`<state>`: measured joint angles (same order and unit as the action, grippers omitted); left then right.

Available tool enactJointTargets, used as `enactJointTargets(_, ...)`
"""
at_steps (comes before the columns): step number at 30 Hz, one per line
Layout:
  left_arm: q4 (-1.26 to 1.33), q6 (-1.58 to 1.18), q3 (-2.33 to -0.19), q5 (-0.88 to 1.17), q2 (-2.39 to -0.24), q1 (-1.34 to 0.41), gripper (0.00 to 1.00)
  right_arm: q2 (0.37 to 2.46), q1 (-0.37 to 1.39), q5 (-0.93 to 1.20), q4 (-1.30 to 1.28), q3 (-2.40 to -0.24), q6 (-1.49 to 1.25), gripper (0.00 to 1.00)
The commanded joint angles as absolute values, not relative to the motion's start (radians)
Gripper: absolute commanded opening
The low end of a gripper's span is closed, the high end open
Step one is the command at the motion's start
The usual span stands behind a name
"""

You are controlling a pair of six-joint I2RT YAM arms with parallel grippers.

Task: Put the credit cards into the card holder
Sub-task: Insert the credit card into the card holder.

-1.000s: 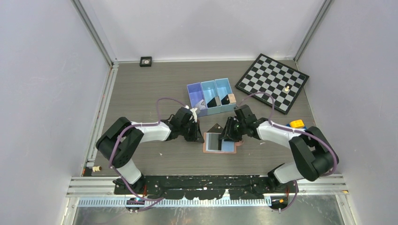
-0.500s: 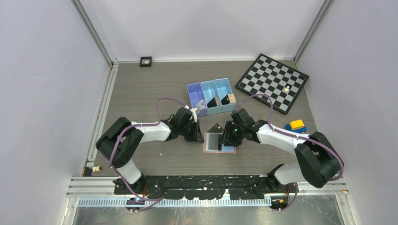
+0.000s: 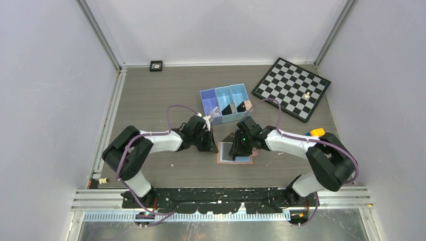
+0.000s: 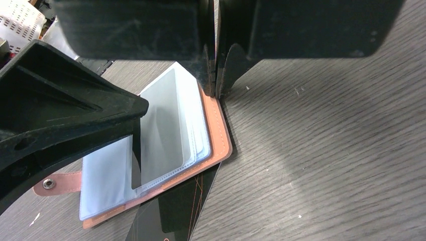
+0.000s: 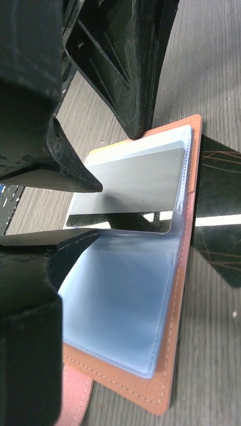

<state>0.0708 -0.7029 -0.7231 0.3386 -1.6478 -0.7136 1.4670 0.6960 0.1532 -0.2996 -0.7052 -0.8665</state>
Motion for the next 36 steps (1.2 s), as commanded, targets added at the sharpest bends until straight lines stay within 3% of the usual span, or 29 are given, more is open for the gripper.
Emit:
enactJointTargets(1,0.061,-0.696,-0.706,0.312,-1.622,-0.719,0.0,1.505,0.736,0.071,-0.312,-0.799,-0.856,0.37)
enactJointTargets(12,0.059,-0.696,-0.707,0.31,-1.607,-0.719,0.0,1.532,0.801,-0.05,-0.406,-0.889,-0.791,0.38)
enactJointTargets(16,0.041,-0.691,-0.703,0.288,-1.582,-0.718,0.01,1.459,0.802,-0.101,-0.477,-0.917,-0.744,0.44)
enactJointTargets(21,0.004,-0.676,-0.702,0.259,-1.506,-0.718,0.29,1.366,0.782,-0.194,-0.61,-0.985,-0.663,0.62)
enactJointTargets(25,-0.114,-0.636,-0.719,0.226,-1.42,-0.714,0.56,1.323,0.7,-0.197,-0.683,-1.036,-0.598,0.66)
enactJointTargets(29,-0.284,-0.577,-0.778,0.228,-1.334,-0.683,0.76,1.331,0.581,-0.162,-0.731,-1.111,-0.521,0.7)
enactJointTargets(31,-0.403,-0.521,-0.832,0.249,-1.3,-0.655,0.84,1.354,0.531,-0.152,-0.745,-1.154,-0.487,0.7)
enactJointTargets(36,-0.661,-0.382,-0.984,0.312,-1.243,-0.546,0.93,1.473,0.428,-0.111,-0.746,-1.263,-0.411,0.75)
